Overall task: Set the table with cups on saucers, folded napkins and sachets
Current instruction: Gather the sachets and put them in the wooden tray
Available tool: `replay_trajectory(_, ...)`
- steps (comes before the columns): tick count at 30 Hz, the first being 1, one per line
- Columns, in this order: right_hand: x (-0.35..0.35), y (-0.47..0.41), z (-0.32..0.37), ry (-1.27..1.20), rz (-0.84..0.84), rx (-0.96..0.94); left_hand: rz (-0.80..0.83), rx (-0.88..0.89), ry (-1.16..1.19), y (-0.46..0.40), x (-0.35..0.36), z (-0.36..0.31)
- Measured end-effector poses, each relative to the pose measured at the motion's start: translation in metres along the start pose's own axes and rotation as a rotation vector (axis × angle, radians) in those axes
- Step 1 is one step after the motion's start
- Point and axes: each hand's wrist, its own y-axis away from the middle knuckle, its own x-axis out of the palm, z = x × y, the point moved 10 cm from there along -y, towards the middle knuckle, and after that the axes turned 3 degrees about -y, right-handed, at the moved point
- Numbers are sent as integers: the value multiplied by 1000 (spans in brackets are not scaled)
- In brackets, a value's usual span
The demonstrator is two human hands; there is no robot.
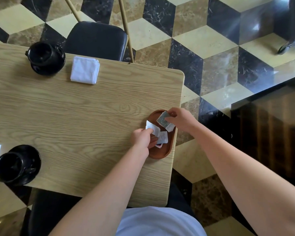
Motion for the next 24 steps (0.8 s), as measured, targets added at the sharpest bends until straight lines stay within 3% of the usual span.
replay_trajectory(3, -3, -12, 18, 131, 2, -74, -52, -55, -31, -4, -3, 8)
replay_trajectory(8, 0, -28, 37, 276, 21, -160, 12, -153, 95, -6, 15, 9)
replay_trajectory(17, 17, -22, 35, 401, 43, -196, -60, 64, -525, -15, -4, 2)
replay_trajectory(24, 16, -11, 38, 455, -77, -225, -17, 89, -674, -12, -8, 8)
